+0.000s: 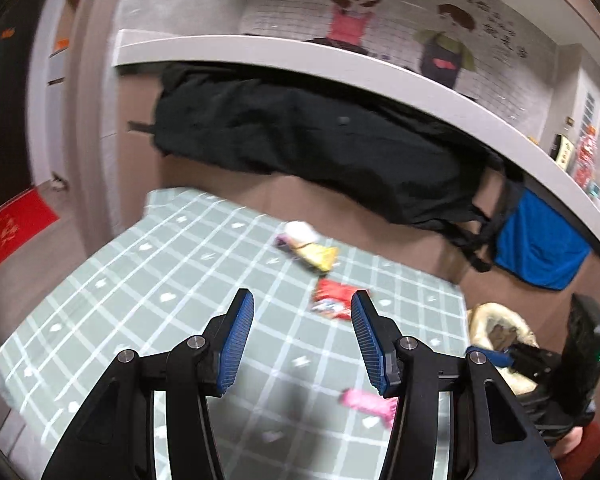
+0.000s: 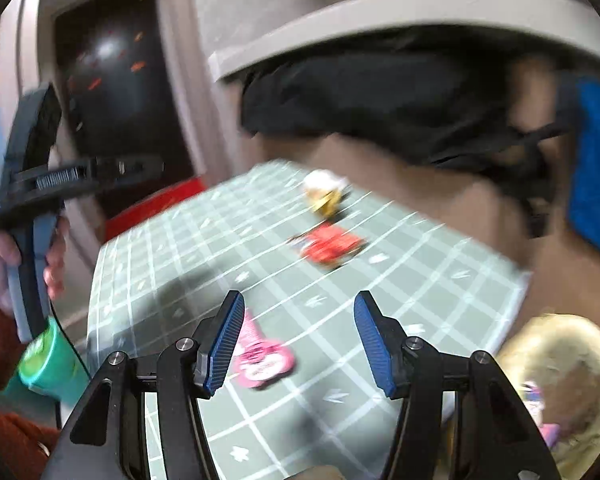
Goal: Collect trash
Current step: 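Grasp the pink jelly stick pouch with the right tool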
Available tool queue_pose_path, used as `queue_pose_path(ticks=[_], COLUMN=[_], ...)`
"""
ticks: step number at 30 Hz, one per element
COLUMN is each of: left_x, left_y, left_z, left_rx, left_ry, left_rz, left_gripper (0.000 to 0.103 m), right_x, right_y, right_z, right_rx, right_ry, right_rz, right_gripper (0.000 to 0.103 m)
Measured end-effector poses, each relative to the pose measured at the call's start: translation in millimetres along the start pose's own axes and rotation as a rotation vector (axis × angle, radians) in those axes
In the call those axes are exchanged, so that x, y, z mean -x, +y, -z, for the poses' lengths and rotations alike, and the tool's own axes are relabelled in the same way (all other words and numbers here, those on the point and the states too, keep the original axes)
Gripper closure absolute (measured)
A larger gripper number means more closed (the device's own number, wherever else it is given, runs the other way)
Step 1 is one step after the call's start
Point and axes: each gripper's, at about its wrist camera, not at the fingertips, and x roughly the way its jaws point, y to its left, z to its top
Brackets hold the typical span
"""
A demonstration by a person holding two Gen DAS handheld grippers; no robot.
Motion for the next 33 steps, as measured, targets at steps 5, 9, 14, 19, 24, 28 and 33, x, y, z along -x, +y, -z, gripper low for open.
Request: queue_pose_path(ticks=[5, 9, 14, 19, 24, 28, 33], left_x=[21.6, 29.6, 6.5, -32.8, -88.0, -142.4, -199.1], left_y=[41.7, 60.3, 64.6, 47.4, 25.5, 10.2, 0.2], left_z=[-8.8, -15.1, -7.0, 3.0, 6.6, 2.2, -25.9], left_rx=[0.029, 0.036, 0.07, 0.061, 0.108, 0.17, 0.166], left_ry=[-0.027, -0.053, -0.007, 0.06, 0.134, 0.187, 0.159], left_rz=[-0.079, -0.117, -0.081, -0.041, 0.064, 0.143, 0.098], left_gripper=[0.051, 0.051, 0.051, 0.051, 0.051, 0.051, 0.051], right_x=[-49.9, -67.7, -82.2, -72.1, -47.0, -27.4, -14.6], right_y=[31.9, 32.6, 31.4, 25.9, 10.3, -20.7, -47.5], right_z=[16.1, 27.1, 36.0, 35.5, 25.2, 18.3, 20.9], right_rx=[0.132, 0.15, 0.189, 0.161, 0.114, -0.022, -0.106], right_ry=[0.136, 0.192, 0.238, 0.195, 0.104, 0.049, 0.018], right_rz=[0.0, 0.028, 0.066, 0.057, 0.099, 0.104, 0.144], right_gripper=[0.048, 0.048, 0.048, 0.054, 0.054, 0.054, 0.054])
